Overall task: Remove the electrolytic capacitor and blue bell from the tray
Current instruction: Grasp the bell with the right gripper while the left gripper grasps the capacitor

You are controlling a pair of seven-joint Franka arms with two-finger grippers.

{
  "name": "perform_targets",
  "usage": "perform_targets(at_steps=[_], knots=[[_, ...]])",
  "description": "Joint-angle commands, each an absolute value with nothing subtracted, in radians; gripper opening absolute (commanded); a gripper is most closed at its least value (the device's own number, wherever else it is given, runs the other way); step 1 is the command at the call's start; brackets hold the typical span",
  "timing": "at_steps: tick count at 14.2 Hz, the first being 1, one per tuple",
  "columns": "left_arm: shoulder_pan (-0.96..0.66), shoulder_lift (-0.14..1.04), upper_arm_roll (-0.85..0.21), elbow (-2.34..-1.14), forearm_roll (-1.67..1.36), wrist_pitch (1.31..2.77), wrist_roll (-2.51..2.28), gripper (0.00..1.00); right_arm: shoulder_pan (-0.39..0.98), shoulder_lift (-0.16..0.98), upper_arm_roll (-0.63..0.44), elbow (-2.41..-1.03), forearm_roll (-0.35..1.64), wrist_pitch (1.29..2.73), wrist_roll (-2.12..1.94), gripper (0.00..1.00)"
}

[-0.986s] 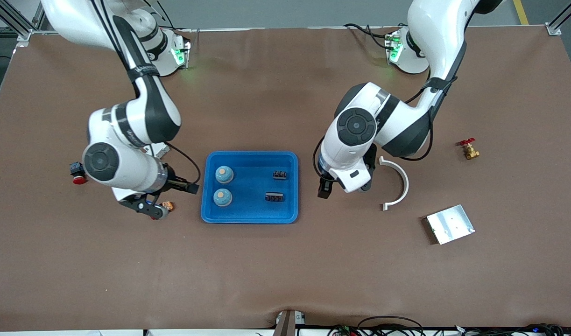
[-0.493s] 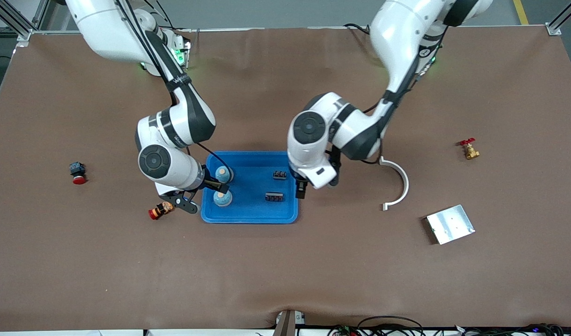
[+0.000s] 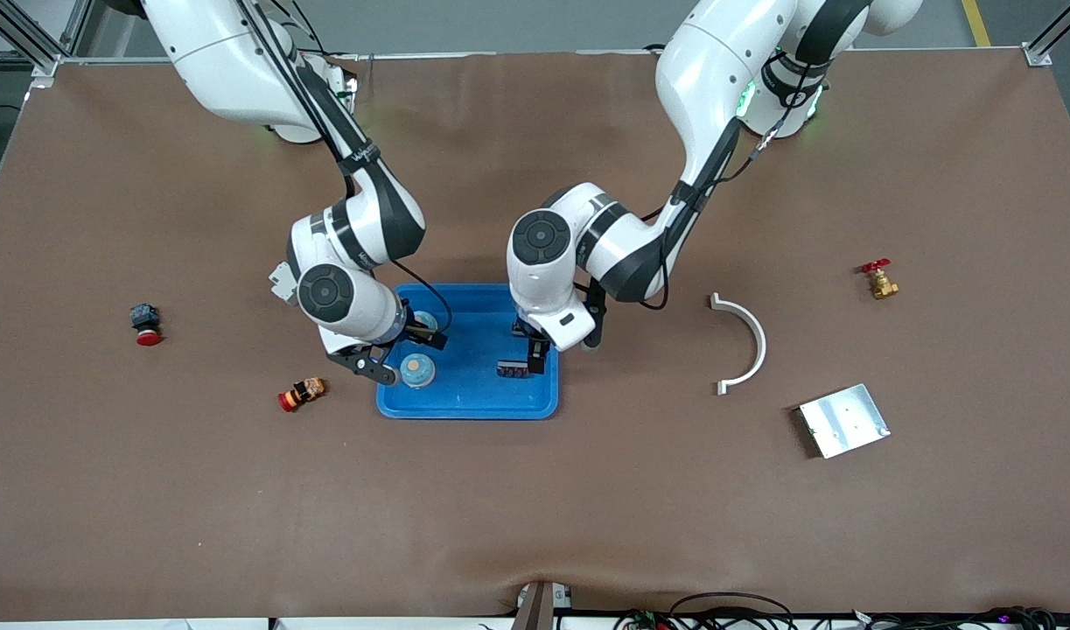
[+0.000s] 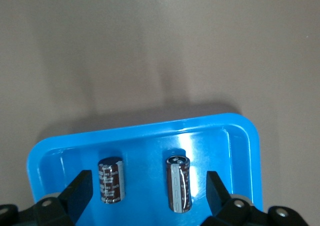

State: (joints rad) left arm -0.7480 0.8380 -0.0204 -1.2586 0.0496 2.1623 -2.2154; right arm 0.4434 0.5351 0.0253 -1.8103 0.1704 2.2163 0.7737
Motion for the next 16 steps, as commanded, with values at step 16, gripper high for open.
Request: perform_targets(at_steps=[16], knots=[[-0.833,0.923,-0.025,-1.253,0.052,2.184,-2.241,1.0,0.454,0.577,0.035,-1.862,0.175,2.284,0.784,1.0]])
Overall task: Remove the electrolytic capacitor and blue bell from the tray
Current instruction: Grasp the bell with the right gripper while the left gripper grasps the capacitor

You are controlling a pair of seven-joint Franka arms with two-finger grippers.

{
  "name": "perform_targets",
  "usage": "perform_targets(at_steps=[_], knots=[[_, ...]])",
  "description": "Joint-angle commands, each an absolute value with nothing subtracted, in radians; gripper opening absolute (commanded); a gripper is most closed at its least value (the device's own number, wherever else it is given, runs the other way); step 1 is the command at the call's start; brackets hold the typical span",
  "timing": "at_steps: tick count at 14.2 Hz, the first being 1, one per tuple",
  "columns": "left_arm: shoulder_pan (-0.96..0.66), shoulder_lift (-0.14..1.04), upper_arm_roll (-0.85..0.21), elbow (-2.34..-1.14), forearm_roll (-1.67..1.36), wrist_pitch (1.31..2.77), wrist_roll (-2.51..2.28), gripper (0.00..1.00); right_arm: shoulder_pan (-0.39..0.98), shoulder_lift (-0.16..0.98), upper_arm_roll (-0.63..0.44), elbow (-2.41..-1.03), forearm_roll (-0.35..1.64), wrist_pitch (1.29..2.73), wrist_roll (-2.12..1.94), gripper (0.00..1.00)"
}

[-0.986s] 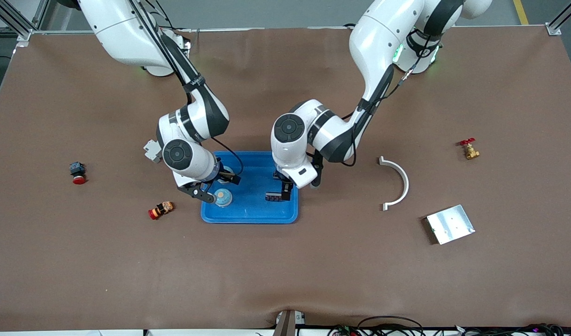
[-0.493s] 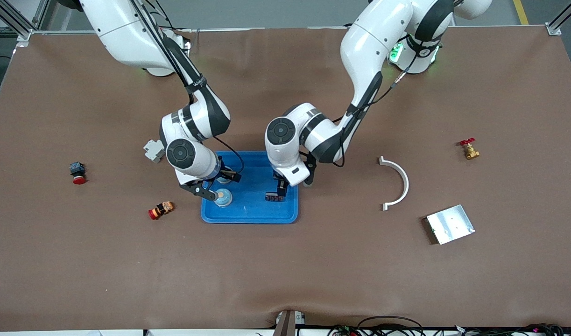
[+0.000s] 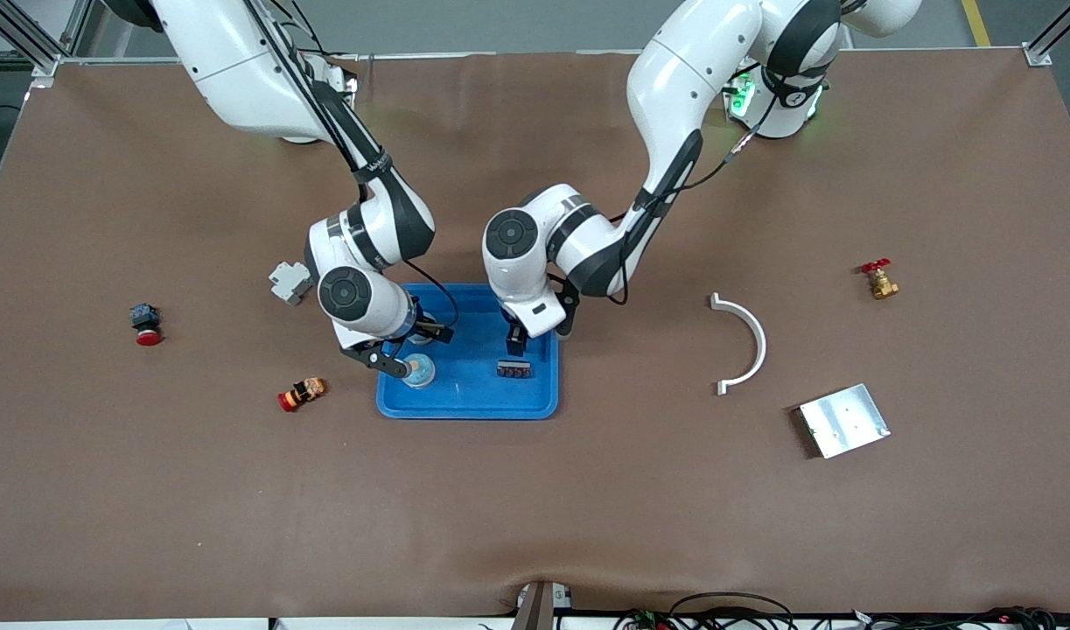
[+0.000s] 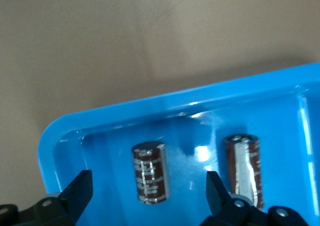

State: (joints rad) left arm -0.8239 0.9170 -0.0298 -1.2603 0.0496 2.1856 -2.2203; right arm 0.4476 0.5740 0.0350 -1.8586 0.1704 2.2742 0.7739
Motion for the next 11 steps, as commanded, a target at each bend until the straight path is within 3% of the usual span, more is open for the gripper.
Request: perform_targets(at_steps=[1,9,11], knots=[[-0.833,0.923,-0.025,-1.253,0.051,2.186,-2.241,1.0,0.454,0.58,0.035,-1.862,0.175,2.286,0.784,1.0],[-0.833,0.95,-0.023,-1.253,0.057,2.189,-2.249,1.0,0.454,0.595,0.037,-1.859,0.175,2.289,0.784,1.0],[-0.834,0.96,-0.02,-1.252,0.061,2.189,-2.276,1.0,0.453,0.594,0.037,-1.855,0.176,2.286,0.784,0.86]])
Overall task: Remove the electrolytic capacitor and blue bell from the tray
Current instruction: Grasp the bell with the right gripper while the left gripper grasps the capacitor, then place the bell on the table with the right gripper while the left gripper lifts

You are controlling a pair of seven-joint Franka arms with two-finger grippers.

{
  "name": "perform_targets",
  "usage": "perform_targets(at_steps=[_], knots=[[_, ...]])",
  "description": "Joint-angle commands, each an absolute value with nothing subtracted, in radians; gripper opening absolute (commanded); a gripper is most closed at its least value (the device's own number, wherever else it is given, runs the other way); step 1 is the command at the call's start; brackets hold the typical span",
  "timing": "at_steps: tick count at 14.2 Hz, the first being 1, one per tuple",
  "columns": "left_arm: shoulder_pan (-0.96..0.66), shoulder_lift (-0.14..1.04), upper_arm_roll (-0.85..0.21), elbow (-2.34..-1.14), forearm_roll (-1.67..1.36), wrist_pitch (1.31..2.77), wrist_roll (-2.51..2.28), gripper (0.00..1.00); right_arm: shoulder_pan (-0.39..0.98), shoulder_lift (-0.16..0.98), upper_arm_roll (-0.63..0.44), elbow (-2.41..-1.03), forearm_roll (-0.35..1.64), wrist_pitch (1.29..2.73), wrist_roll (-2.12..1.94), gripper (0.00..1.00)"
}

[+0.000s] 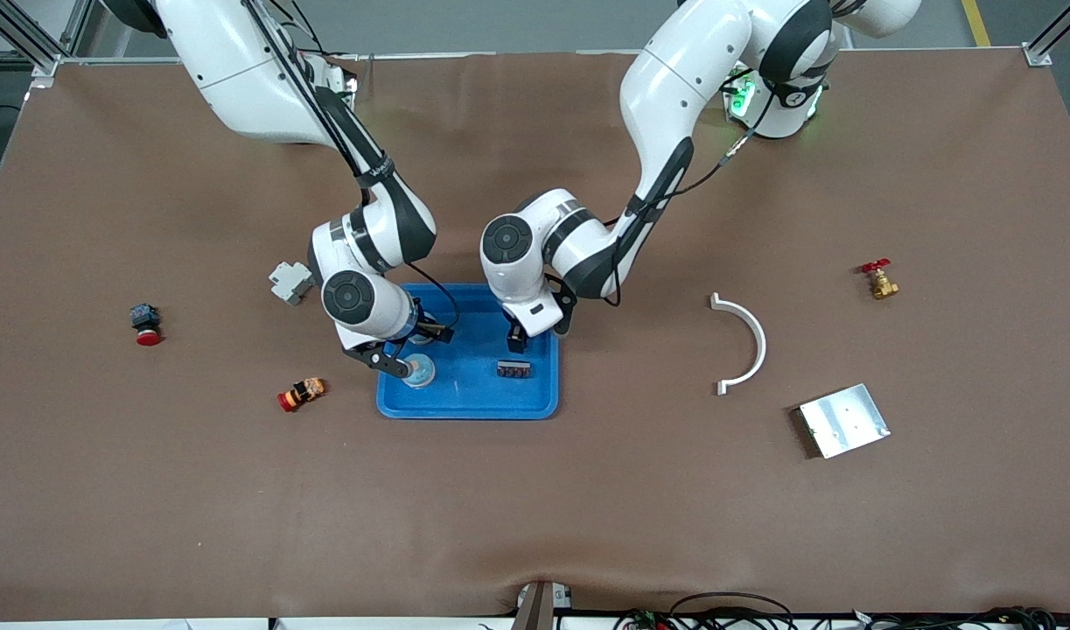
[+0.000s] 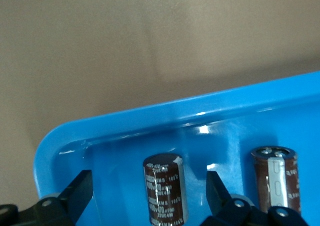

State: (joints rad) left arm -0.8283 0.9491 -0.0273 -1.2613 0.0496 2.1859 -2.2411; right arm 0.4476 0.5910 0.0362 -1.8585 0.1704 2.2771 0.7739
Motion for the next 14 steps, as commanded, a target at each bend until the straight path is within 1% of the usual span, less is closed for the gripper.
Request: perform_targets(at_steps=[1,3,4,5,6,7,8,9,12,14], knots=[[-0.834,0.959,-0.02,-1.253,0.061,2.189,-2.276,1.0,0.451,0.594,0.037,-1.853,0.176,2.284,0.784,0.75],[-0.834,0.959,-0.02,-1.252,0.061,2.189,-2.278,1.0,0.451,0.592,0.037,-1.853,0.179,2.283,0.784,0.53],[-0.838,0.959,-0.02,-1.253,0.061,2.189,-2.281,0.84,0.448,0.592,0.037,-1.852,0.181,2.28,0.785,0.42],[-0.844,0.959,-0.018,-1.253,0.066,2.189,-2.278,0.63,0.443,0.591,0.038,-1.847,0.183,2.273,0.807,0.34],[-0.844,0.959,-0.018,-1.252,0.069,2.191,-2.278,0.48,0.44,0.588,0.046,-1.836,0.183,2.267,0.845,0.29],[-0.844,0.959,-0.017,-1.252,0.069,2.189,-2.275,0.23,0.44,0.581,0.054,-1.819,0.183,2.252,0.88,0.23],[-0.842,0.957,-0.017,-1.253,0.072,2.191,-2.272,0.03,0.442,0.578,0.054,-1.797,0.183,2.22,0.896,0.2],[-0.842,0.957,-0.017,-1.253,0.087,2.191,-2.267,0.0,0.44,0.571,0.054,-1.774,0.183,2.168,0.894,0.16],[-0.841,0.951,-0.017,-1.253,0.107,2.191,-2.263,0.0,0.411,0.509,0.048,-1.761,0.175,2.082,0.827,0.03],[-0.841,0.94,-0.017,-1.252,0.109,2.183,-2.212,0.0,0.353,0.471,0.046,-1.763,0.175,2.016,0.677,0.02]])
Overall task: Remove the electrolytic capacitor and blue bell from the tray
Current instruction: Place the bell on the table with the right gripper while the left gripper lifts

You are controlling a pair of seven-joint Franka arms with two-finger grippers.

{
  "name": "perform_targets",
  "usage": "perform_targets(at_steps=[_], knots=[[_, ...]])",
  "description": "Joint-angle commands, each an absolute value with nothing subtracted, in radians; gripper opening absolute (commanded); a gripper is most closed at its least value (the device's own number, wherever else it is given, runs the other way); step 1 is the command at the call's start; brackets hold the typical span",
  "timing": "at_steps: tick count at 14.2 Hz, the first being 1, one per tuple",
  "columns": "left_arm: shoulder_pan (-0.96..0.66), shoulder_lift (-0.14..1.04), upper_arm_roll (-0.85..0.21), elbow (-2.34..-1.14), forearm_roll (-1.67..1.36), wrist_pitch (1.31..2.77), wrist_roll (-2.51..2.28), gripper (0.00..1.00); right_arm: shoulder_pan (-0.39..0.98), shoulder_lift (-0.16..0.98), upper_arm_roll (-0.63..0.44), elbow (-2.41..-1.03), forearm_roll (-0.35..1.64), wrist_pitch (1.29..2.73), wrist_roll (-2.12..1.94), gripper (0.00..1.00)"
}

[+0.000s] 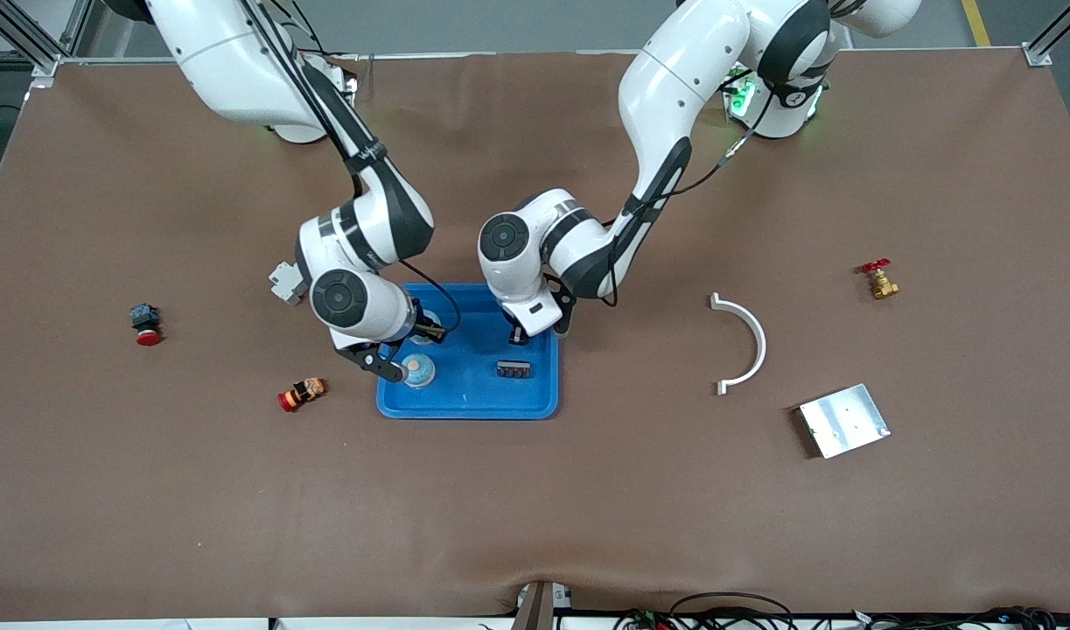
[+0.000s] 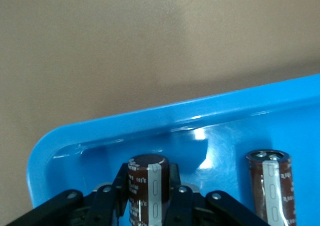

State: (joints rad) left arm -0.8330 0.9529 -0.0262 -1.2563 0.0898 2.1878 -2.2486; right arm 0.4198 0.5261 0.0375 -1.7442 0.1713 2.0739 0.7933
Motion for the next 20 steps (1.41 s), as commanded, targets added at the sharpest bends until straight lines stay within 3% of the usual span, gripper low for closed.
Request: perform_targets(at_steps=[1,6,8,11,14,20], knots=[[-0.841,0.925,-0.017,-1.252,0.109,2.183,-2.191,0.0,0.312,0.454,0.046,-1.767,0.172,1.984,0.607,0.02],[-0.798,0.852,-0.02,-1.253,0.109,2.131,-2.104,0.0,0.106,0.381,0.041,-1.848,0.01,1.916,0.211,0.02],[-0.795,0.801,-0.023,-1.258,0.101,2.009,-1.914,0.0,0.008,0.348,0.043,-1.905,-0.072,1.939,0.056,0.02],[-0.758,0.7,-0.029,-1.294,0.094,1.89,-1.651,0.0,-0.098,0.302,0.035,-2.043,-0.077,2.069,-0.148,0.02],[-0.735,0.577,-0.038,-1.446,0.092,1.871,-1.439,0.0,-0.179,0.304,-0.004,-2.146,-0.08,2.259,-0.357,0.02],[-0.696,0.571,-0.038,-1.443,0.029,1.947,-1.407,0.0,-0.178,0.328,-0.067,-2.197,-0.08,2.347,-0.439,0.04]])
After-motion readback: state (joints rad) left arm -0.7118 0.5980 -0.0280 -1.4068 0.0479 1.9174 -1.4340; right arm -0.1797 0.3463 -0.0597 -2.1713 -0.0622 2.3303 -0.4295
